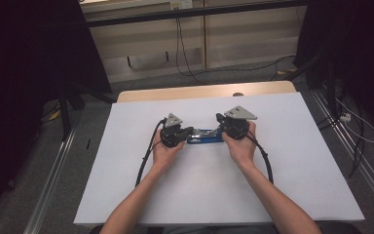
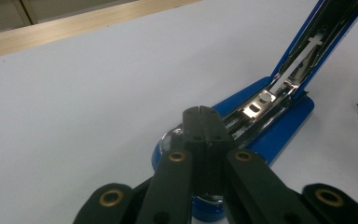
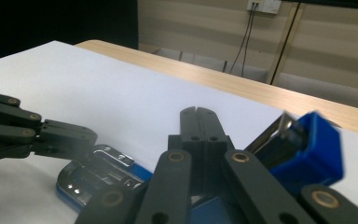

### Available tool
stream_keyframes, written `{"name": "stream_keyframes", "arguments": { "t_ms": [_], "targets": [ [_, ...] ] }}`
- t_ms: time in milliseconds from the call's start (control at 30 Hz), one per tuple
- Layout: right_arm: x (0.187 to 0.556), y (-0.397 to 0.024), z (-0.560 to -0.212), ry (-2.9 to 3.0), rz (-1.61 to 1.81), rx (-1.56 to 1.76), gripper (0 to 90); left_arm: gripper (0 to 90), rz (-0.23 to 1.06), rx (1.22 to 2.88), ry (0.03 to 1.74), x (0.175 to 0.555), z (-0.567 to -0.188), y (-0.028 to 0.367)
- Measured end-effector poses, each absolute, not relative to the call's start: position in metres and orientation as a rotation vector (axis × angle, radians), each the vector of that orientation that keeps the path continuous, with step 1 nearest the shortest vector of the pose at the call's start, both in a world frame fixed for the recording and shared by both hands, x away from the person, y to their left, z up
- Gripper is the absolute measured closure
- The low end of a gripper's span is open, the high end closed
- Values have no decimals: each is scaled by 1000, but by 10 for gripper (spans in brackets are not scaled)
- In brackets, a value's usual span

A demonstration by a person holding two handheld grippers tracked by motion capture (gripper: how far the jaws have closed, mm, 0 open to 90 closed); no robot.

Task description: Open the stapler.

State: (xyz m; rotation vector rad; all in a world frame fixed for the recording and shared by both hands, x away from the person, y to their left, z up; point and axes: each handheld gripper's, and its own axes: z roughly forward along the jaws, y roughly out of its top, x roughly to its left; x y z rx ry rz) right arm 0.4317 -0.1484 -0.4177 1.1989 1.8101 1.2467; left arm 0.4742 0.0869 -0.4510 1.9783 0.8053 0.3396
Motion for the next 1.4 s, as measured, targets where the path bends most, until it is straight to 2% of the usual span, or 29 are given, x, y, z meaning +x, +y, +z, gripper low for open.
{"name": "stream_keyframes", "arguments": {
  "t_ms": [1067,1400],
  "targets": [
    [421,-200,-420,1839,1206,1211,900,900,375,1986,796,472,-451,85],
    [414,-211,-432,1883,1160,1220,900,900,365,1985,794,472,-451,86]
  ]
}}
